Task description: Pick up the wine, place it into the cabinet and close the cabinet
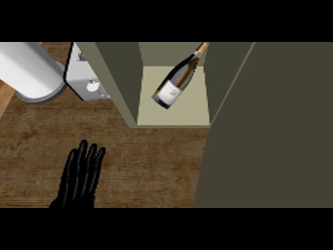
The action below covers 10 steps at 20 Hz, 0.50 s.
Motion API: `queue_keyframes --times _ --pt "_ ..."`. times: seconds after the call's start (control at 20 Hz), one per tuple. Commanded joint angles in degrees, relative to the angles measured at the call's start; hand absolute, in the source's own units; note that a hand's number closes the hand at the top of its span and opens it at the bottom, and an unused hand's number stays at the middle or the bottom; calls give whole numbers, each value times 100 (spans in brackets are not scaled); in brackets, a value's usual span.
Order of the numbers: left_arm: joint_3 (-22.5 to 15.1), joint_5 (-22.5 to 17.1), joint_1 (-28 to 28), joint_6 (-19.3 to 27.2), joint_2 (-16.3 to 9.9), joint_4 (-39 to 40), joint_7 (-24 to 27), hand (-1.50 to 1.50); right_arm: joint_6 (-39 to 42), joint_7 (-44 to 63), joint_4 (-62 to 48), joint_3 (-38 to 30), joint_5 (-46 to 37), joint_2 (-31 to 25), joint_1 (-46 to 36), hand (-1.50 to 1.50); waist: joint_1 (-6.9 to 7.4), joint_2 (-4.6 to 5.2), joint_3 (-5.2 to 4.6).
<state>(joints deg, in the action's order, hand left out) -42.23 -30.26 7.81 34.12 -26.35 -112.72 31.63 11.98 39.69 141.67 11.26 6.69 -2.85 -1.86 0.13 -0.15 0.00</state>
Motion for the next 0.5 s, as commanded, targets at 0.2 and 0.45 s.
queue_keyframes --times 0.2,0.45 --pt "755 -514 823 -710 -721 -507 194 -150 -228 517 499 678 799 277 581 150 34 -8 -4" --pt "1380 -755 929 -1034 -749 -406 467 -150 -234 973 755 1297 873 285 758 150 17 -8 -6"
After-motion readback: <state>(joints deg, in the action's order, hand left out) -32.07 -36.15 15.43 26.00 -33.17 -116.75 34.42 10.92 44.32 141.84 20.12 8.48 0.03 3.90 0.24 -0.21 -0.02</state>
